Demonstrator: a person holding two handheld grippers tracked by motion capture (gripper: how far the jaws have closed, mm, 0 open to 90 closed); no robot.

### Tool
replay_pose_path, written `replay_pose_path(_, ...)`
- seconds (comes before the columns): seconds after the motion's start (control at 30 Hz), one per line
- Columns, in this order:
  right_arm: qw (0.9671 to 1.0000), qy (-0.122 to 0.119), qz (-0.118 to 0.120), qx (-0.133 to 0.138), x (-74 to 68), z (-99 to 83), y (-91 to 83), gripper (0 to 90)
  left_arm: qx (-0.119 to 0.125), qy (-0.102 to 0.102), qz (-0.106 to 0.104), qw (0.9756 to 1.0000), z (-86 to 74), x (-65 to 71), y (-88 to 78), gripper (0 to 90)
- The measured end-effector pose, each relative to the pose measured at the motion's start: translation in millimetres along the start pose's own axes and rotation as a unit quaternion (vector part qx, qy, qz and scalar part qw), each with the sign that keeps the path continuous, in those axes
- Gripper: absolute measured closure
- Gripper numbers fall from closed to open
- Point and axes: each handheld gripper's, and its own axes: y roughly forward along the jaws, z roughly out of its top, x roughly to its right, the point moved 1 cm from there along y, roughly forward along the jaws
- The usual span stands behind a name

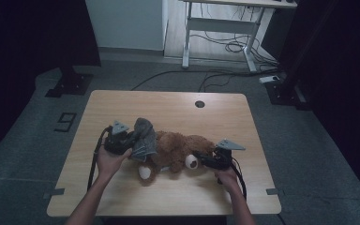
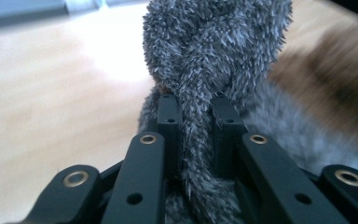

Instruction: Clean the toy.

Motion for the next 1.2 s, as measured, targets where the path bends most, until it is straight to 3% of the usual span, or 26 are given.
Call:
replay_pose_path(0.07, 1.0000, 0.000, -0.001, 0.001, -0.4, -0.1, 0.2, 34.5, 0.012, 0.015, -0.014, 0.9997, 20.6, 11.8, 1.7, 76.7)
replay_pose_path(0.1, 1.0000, 0.000, -0.001, 0.001, -0.4, -0.1, 0.2, 34.5, 0.012, 0.015, -0.014, 0.9997, 20.6, 11.8, 1.7, 76.7)
replay_pose_path(0.13, 1.0000, -0.001, -0.001, 0.000, -0.7, 0.0, 0.1, 34.5, 0.021, 0.030, -0.025, 0.9990, 40.1, 24.8, 6.5, 76.7)
replay_pose_path(0.17, 1.0000, -0.002, -0.001, 0.000, -0.6, -0.1, 0.0, 34.5, 0.021, 0.030, -0.025, 0.9990, 40.1, 24.8, 6.5, 76.7)
replay_pose_path(0.2, 1.0000, -0.001, -0.002, 0.001, -0.9, -0.2, 0.0, 34.5, 0.026, 0.040, -0.037, 0.9982, 57.9, 38.4, 13.8, 76.6)
replay_pose_path(0.23, 1.0000, -0.001, -0.002, 0.001, -0.9, -0.2, 0.0, 34.5, 0.026, 0.040, -0.037, 0.9982, 57.9, 38.4, 13.8, 76.6)
replay_pose_path(0.27, 1.0000, -0.001, -0.001, 0.000, -1.2, -0.4, -0.3, 34.5, 0.028, 0.046, -0.052, 0.9972, 71.8, 52.8, 23.8, 76.6)
replay_pose_path(0.3, 1.0000, -0.001, -0.001, 0.000, -1.1, -0.5, -0.5, 34.5, 0.028, 0.046, -0.052, 0.9972, 71.8, 52.8, 23.8, 76.6)
replay_pose_path(0.33, 1.0000, -0.001, 0.000, 0.000, -1.1, -0.5, -0.5, 34.5, 0.023, 0.054, -0.074, 0.9955, 79.2, 69.2, 36.6, 76.6)
replay_pose_path(0.4, 1.0000, -0.001, 0.000, 0.000, -1.0, -0.5, -0.5, 34.5, 0.003, 0.067, -0.095, 0.9932, 79.0, 87.6, 52.3, 76.5)
replay_pose_path(0.43, 1.0000, -0.001, 0.000, 0.000, -1.0, -0.5, -0.5, 34.5, 0.003, 0.067, -0.095, 0.9932, 79.0, 87.6, 52.3, 76.4)
replay_pose_path(0.47, 1.0000, -0.002, -0.001, 0.000, -1.0, -0.6, -0.5, 34.5, -0.024, 0.074, -0.114, 0.9904, 72.7, 103.0, 68.8, 76.4)
replay_pose_path(0.5, 1.0000, -0.002, -0.001, 0.000, -1.0, -0.6, -0.5, 34.5, -0.024, 0.074, -0.114, 0.9904, 72.7, 103.0, 68.8, 76.3)
replay_pose_path(0.53, 1.0000, -0.003, -0.001, 0.001, -0.9, -0.6, -0.3, 34.5, -0.052, 0.074, -0.138, 0.9864, 63.6, 114.8, 84.3, 76.3)
replay_pose_path(0.6, 1.0000, -0.006, -0.003, 0.000, -1.3, -0.9, -0.4, 34.5, -0.059, 0.064, -0.155, 0.9841, 56.2, 122.3, 94.1, 76.3)
replay_pose_path(0.73, 0.9999, -0.010, -0.004, -0.003, -1.0, -1.7, -0.9, 34.6, -0.074, 0.042, -0.172, 0.9814, 51.0, 121.5, 99.4, 76.4)
replay_pose_path(0.83, 0.9999, -0.011, -0.004, -0.004, -1.7, -1.5, -0.6, 34.6, -0.080, 0.041, -0.166, 0.9820, 48.1, 117.4, 97.9, 76.4)
replay_pose_path(0.87, 0.9999, -0.011, -0.004, -0.004, -1.7, -1.4, -0.4, 34.6, -0.080, 0.041, -0.156, 0.9836, 43.5, 112.1, 94.1, 76.4)
replay_pose_path(0.9, 0.9999, -0.011, -0.004, -0.004, -1.7, -1.4, -0.4, 34.6, -0.080, 0.041, -0.156, 0.9836, 43.5, 112.1, 94.1, 76.4)
replay_pose_path(0.93, 0.9999, -0.010, -0.004, -0.003, -1.5, -1.2, -0.3, 34.6, -0.077, 0.042, -0.143, 0.9858, 37.4, 105.4, 88.3, 76.4)
replay_pose_path(1.03, 0.9999, -0.009, -0.004, -0.003, -2.1, -1.2, -0.4, 34.6, -0.070, 0.034, -0.135, 0.9877, 30.2, 96.5, 81.9, 76.3)
replay_pose_path(1.1, 0.9999, -0.009, -0.005, -0.003, -2.0, -1.3, -0.5, 34.7, -0.062, 0.031, -0.101, 0.9925, 20.9, 78.5, 69.2, 76.4)
replay_pose_path(1.13, 1.0000, -0.009, -0.005, -0.002, -1.6, -1.4, -0.6, 34.6, -0.062, 0.031, -0.086, 0.9939, 17.6, 70.5, 65.2, 76.5)
replay_pose_path(1.17, 1.0000, -0.007, -0.003, -0.001, -1.1, -1.4, -0.8, 34.6, -0.062, 0.031, -0.086, 0.9939, 17.6, 70.5, 65.2, 76.4)
replay_pose_path(1.2, 1.0000, -0.007, -0.002, -0.001, -1.0, -1.4, -0.7, 34.6, -0.058, 0.006, -0.095, 0.9937, 9.9, 52.6, 58.1, 76.4)
